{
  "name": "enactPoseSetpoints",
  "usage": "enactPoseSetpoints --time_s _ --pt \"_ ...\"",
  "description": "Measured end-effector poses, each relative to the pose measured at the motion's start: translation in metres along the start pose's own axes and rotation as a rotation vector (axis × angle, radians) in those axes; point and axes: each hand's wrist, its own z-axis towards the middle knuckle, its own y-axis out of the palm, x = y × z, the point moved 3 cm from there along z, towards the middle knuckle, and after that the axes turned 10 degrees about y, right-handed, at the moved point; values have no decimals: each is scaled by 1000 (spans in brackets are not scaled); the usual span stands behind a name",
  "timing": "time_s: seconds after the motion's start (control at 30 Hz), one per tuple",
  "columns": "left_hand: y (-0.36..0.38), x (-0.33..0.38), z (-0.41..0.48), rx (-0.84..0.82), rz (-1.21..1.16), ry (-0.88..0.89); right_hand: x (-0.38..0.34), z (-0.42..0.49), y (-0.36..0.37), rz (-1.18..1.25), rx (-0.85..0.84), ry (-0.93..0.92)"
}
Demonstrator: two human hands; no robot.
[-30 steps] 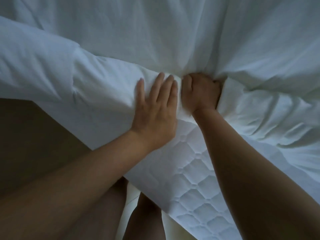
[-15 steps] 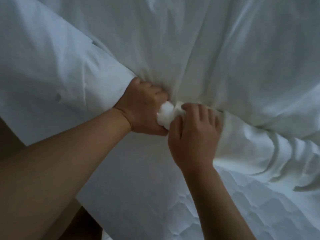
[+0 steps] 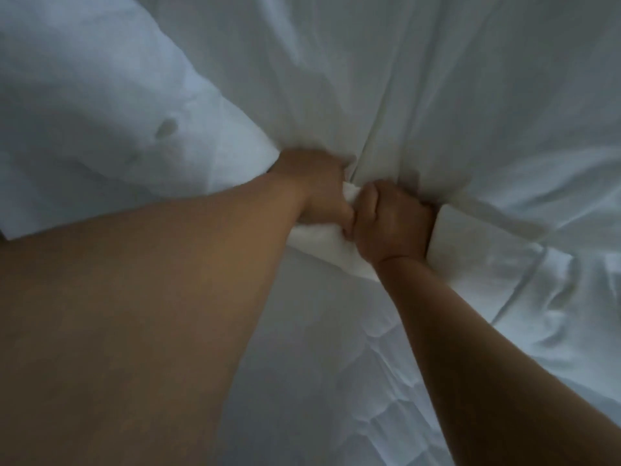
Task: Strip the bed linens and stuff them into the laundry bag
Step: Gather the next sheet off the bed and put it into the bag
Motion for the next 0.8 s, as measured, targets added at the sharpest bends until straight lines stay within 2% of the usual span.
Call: enactPoseSetpoints --time_s 0.1,0.27,0.37,0.53,0.63,0.67,0.7,0.77,0.8 --pt "-2 -2 2 -56 -43 -42 -5 2 -5 58 -120 -74" --pt "2 4 -21 -129 -176 -127 -8 -10 -13 56 -288 -34" --pt "19 8 -52 -239 -226 -166 -11 -44 -10 125 -429 51" --pt "57 22 -116 -384 -315 -196 -13 -118 -3 88 -660 -10" --pt "81 27 -155 -461 -269 -215 -17 -155 5 32 -764 -40" --pt "84 28 -166 -397 -241 -193 -19 -161 6 1 -791 -47" --pt "83 30 -177 -237 -199 -159 -20 -162 8 -28 -810 -58" --pt "76 39 -196 306 1 -28 -20 -156 10 -49 -834 -57" --pt "74 47 -207 521 147 19 -21 -151 11 -38 -842 -59"
